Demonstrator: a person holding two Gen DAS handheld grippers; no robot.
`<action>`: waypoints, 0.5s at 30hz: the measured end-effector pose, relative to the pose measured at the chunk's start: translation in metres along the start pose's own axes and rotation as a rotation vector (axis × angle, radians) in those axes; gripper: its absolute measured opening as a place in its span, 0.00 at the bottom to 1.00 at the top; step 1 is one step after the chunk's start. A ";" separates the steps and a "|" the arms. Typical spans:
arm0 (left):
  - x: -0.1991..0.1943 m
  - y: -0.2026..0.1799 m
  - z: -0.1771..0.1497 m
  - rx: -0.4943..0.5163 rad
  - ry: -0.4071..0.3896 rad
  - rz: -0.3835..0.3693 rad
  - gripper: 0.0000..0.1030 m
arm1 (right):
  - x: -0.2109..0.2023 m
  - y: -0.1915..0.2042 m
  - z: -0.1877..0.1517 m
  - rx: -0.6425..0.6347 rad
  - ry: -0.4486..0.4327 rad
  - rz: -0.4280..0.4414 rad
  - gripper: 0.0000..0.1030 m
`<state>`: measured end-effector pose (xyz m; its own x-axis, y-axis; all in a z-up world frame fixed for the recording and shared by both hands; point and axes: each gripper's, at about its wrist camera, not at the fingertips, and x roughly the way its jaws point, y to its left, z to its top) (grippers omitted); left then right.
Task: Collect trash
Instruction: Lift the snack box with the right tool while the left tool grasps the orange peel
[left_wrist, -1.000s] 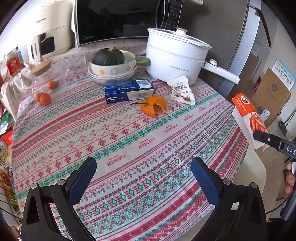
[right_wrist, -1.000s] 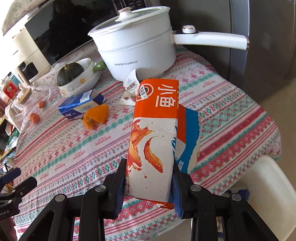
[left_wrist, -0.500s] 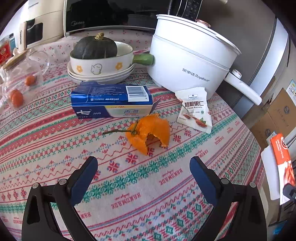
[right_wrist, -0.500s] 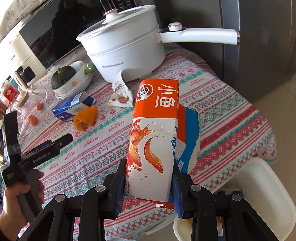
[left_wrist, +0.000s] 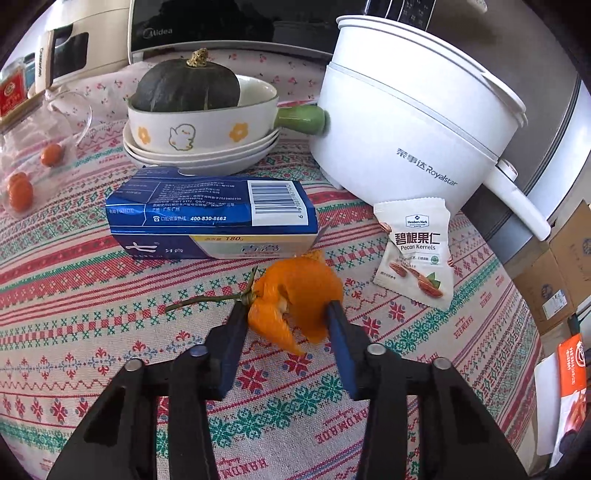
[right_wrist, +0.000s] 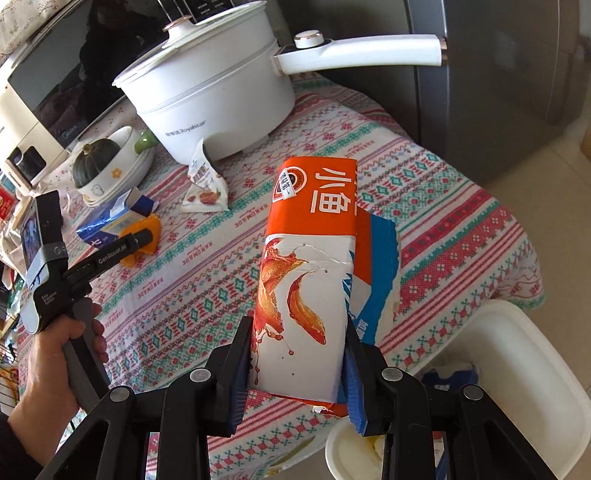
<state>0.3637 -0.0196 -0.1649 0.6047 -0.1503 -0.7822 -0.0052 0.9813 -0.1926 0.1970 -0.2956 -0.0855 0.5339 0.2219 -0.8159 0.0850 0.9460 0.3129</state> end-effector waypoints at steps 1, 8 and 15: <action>-0.003 0.000 -0.001 0.009 0.000 0.002 0.30 | 0.000 -0.001 -0.001 0.000 0.003 0.000 0.37; -0.035 0.007 -0.017 0.077 0.003 0.000 0.21 | -0.009 0.002 -0.005 -0.018 -0.013 0.000 0.37; -0.084 0.022 -0.046 0.106 0.014 -0.021 0.20 | -0.030 0.004 -0.008 -0.015 -0.052 0.011 0.37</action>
<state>0.2768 0.0086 -0.1307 0.5929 -0.1722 -0.7867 0.0920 0.9849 -0.1463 0.1743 -0.2967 -0.0640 0.5775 0.2201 -0.7862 0.0669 0.9470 0.3142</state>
